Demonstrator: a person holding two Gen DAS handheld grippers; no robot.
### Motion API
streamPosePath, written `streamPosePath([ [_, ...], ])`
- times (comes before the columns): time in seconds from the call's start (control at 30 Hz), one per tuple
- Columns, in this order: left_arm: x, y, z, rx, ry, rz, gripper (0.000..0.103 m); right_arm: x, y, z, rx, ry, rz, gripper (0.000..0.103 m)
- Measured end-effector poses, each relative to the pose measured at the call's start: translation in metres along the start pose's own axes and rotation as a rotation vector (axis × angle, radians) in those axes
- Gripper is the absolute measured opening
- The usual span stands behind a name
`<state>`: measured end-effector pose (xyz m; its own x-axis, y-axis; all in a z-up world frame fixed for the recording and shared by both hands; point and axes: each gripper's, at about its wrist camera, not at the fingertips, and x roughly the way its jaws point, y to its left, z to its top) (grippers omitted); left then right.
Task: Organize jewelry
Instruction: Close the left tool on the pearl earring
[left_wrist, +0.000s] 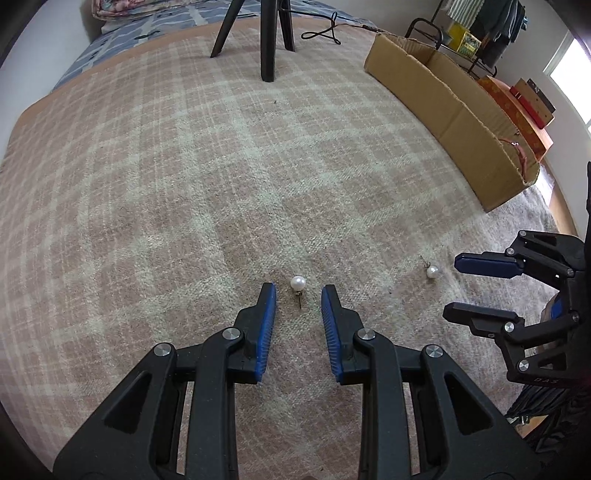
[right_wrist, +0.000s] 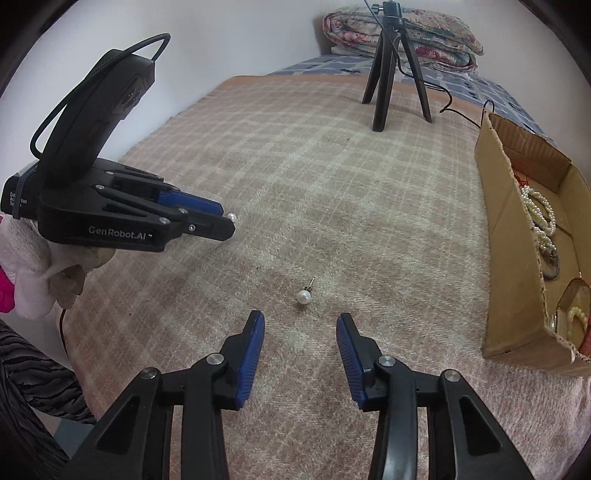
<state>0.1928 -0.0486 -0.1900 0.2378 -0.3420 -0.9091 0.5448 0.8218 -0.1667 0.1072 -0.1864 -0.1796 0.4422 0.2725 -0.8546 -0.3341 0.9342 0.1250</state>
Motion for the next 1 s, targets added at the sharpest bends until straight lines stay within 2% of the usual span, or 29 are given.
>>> streamPosePath([
  [0.53,0.006,-0.007,0.000,0.072,-0.016,0.060,0.025,0.011,0.001,0.009,0.003,0.011,-0.015,0.030],
  [0.63,0.007,-0.007,0.001,0.079,-0.016,0.059,0.018,0.013,0.002,0.010,0.001,0.013,-0.020,0.028],
  [1.0,0.008,-0.012,-0.001,0.109,-0.021,0.073,0.011,0.019,0.004,0.014,-0.025,0.017,-0.057,0.018],
])
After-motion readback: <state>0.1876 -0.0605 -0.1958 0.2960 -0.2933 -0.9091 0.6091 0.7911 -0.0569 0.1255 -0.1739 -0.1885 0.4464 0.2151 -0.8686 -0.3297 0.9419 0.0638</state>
